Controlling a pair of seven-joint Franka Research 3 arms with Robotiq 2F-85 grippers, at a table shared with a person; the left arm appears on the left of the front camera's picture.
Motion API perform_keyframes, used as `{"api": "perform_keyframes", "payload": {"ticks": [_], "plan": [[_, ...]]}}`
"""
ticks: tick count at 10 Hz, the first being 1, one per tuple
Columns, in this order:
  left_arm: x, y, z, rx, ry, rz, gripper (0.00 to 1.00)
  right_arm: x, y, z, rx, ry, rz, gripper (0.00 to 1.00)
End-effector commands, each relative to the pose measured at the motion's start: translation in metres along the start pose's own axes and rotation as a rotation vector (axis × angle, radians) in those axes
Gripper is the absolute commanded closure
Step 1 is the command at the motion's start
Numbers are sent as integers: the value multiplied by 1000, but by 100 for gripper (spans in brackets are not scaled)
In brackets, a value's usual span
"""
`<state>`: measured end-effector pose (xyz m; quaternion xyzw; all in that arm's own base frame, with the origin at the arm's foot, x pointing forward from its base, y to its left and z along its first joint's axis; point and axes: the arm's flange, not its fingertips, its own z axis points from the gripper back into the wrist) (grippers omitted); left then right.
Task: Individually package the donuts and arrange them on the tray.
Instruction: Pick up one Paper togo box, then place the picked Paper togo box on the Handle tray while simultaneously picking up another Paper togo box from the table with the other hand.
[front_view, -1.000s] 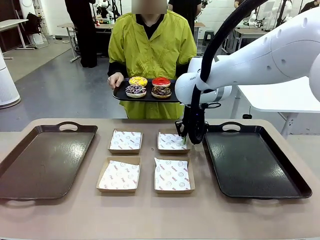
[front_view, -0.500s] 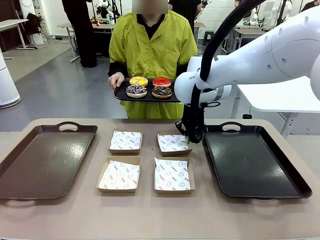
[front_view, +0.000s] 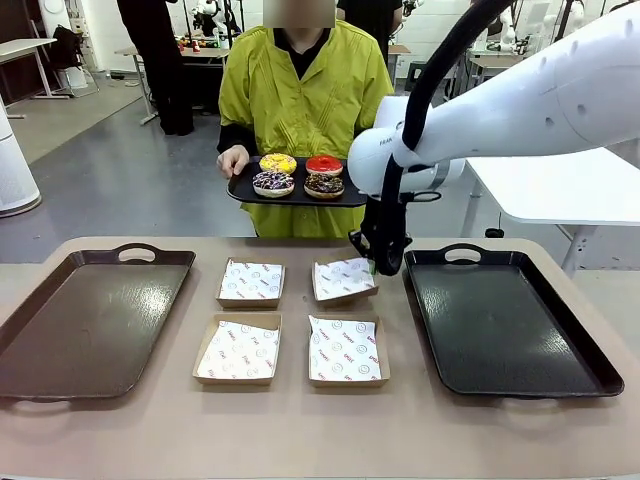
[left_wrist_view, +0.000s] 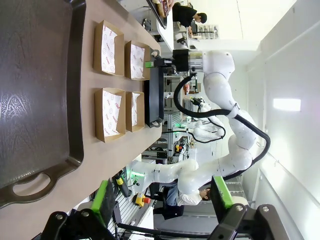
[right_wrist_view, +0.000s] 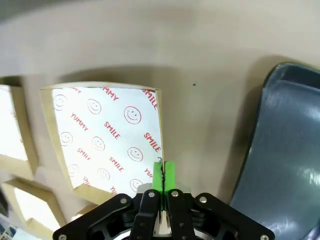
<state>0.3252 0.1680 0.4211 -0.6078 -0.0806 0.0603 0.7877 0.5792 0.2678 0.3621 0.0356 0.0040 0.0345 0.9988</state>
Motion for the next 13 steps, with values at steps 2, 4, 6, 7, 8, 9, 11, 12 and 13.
{"api": "perform_keyframes", "payload": {"ticks": [2,4,6,7,8,9,11,12,13], "plan": [[-1,-1,2,-19,-6,-4,0,-8,23,78,-18,-4,-68,100],[-1,-1,2,-19,-6,-4,0,-1,32,115,-31,-41,-99,100],[-1,-1,2,-19,-6,-4,0,2,39,136,-33,-53,-120,100],[-1,-1,2,-19,-6,-4,0,2,38,137,-32,-48,-125,100],[-1,-1,2,-19,-6,-4,0,3,30,131,-19,-47,-81,100],[-1,-1,2,-19,-6,-4,0,-5,32,143,12,-47,-97,100],[-1,-1,2,-19,-6,-4,0,-5,32,143,12,-47,-97,100],[-1,-1,2,-19,-6,-4,0,-5,32,143,12,-47,-97,100],[-1,-1,2,-19,-6,-4,0,-5,32,143,12,-47,-97,100]]}}
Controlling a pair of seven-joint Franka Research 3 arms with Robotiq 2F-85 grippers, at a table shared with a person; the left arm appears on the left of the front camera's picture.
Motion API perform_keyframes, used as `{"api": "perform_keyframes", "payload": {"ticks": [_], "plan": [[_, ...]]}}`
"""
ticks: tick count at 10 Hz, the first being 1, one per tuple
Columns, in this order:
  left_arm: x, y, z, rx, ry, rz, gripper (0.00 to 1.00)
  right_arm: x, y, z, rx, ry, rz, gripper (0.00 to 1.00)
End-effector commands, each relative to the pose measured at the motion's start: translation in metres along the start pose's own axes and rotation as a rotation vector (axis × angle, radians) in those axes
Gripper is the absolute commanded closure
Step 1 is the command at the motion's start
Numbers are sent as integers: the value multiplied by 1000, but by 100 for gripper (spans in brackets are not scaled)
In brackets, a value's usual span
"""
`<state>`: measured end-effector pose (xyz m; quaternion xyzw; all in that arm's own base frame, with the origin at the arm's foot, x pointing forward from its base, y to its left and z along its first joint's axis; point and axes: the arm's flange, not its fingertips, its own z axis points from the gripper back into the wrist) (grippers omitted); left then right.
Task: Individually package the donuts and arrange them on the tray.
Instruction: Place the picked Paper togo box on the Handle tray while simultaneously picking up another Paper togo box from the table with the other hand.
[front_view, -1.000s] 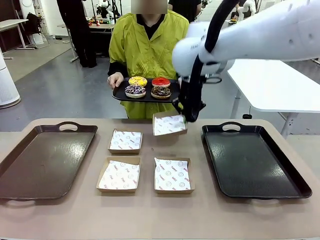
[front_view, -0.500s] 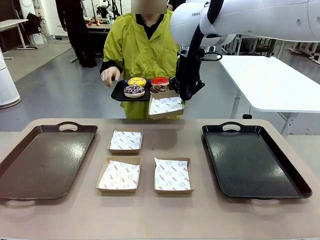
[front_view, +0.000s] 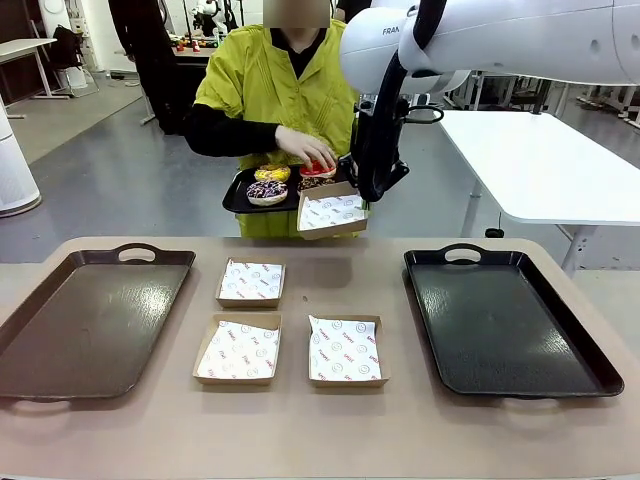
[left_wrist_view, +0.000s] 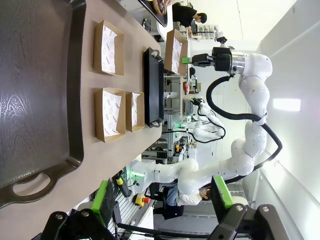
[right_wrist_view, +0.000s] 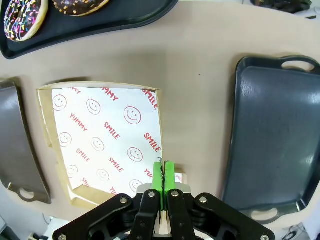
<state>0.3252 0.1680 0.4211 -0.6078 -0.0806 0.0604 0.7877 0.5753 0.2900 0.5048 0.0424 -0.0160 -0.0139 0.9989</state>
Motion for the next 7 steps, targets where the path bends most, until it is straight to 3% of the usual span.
{"api": "perform_keyframes", "payload": {"ticks": [1,7], "plan": [[-1,-1,2,-19,-6,-4,0,-2,0,3,0,-4,-2,100],[-1,-1,2,-19,-6,-4,0,-2,0,3,0,-4,-2,100]]}}
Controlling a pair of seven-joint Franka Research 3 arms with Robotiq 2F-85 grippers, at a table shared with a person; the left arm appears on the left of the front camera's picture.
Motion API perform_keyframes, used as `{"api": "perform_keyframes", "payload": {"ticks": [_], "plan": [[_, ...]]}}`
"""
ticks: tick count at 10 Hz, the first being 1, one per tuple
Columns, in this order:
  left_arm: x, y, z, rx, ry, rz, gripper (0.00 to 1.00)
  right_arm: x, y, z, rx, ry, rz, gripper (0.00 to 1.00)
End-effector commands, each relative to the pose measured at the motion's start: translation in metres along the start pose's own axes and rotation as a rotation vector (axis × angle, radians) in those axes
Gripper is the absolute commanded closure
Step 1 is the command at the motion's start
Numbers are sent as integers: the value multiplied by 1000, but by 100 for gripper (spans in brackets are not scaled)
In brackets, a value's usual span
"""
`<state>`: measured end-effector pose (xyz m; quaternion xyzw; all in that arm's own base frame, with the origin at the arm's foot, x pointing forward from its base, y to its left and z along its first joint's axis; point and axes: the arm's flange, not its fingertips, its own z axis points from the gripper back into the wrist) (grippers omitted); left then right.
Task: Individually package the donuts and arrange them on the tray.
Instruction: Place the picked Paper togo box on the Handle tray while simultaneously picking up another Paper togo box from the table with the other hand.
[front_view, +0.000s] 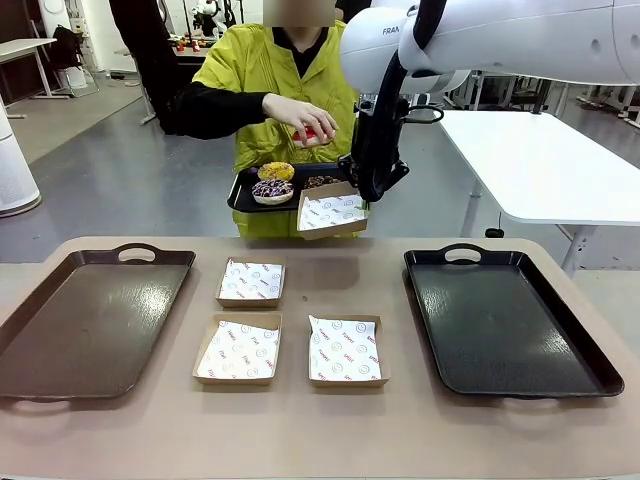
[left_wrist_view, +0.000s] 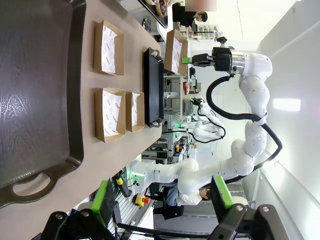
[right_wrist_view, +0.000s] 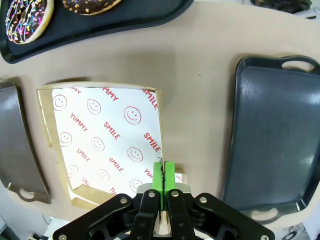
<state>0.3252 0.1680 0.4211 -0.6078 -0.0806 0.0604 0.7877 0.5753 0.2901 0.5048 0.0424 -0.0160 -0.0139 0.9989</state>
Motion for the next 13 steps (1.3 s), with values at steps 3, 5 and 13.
{"api": "perform_keyframes", "payload": {"ticks": [3,5,13], "plan": [[-1,-1,2,-19,-6,-4,0,-2,0,3,0,-4,-2,100],[-1,-1,2,-19,-6,-4,0,-2,0,3,0,-4,-2,100],[-1,-1,2,-19,-6,-4,0,-2,0,3,0,-4,-2,100]]}}
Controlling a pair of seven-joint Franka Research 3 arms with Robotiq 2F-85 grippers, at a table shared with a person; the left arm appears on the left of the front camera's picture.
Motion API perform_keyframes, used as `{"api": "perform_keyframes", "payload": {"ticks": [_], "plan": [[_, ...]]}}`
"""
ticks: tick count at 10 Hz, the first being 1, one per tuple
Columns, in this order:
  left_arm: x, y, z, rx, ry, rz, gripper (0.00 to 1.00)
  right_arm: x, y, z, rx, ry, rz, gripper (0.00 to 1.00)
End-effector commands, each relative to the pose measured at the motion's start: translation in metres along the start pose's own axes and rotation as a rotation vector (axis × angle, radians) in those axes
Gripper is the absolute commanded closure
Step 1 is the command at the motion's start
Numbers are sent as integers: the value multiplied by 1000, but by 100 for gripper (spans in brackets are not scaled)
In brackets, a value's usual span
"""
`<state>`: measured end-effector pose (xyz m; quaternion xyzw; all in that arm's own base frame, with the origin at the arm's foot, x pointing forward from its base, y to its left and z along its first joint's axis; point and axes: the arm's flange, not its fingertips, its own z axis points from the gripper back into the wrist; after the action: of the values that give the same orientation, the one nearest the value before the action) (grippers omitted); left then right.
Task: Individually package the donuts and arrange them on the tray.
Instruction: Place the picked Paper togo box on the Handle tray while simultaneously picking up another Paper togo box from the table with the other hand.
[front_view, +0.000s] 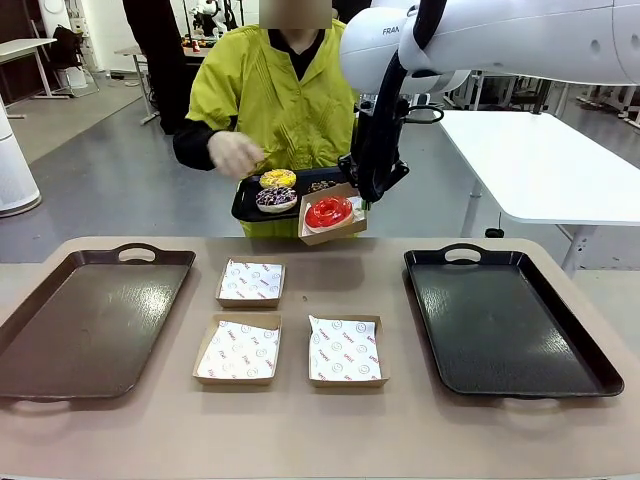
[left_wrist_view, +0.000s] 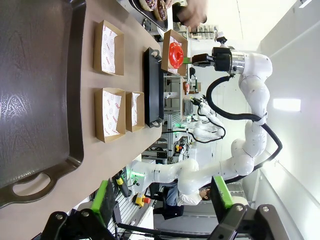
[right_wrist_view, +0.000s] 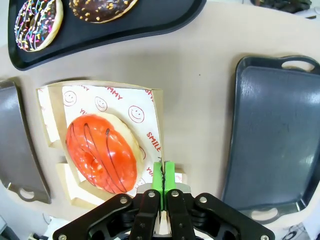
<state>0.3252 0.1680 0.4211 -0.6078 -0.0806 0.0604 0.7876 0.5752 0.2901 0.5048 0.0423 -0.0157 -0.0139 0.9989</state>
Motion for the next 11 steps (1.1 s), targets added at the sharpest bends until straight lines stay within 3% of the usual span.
{"api": "perform_keyframes", "payload": {"ticks": [1,3,6,8,11], "plan": [[-1,-1,2,-19,-6,-4,0,-2,0,3,0,-4,-2,100],[-1,-11,-2,33,-9,-16,0,0,0,0,0,0,0,99],[29,-75,-42,290,40,-46,0,-18,-92,14,58,11,0,99],[54,-127,-91,480,96,-49,0,-36,-159,19,1,-13,20,99],[88,-167,-180,794,50,-50,0,-44,-223,-5,-10,-39,-7,99]]}}
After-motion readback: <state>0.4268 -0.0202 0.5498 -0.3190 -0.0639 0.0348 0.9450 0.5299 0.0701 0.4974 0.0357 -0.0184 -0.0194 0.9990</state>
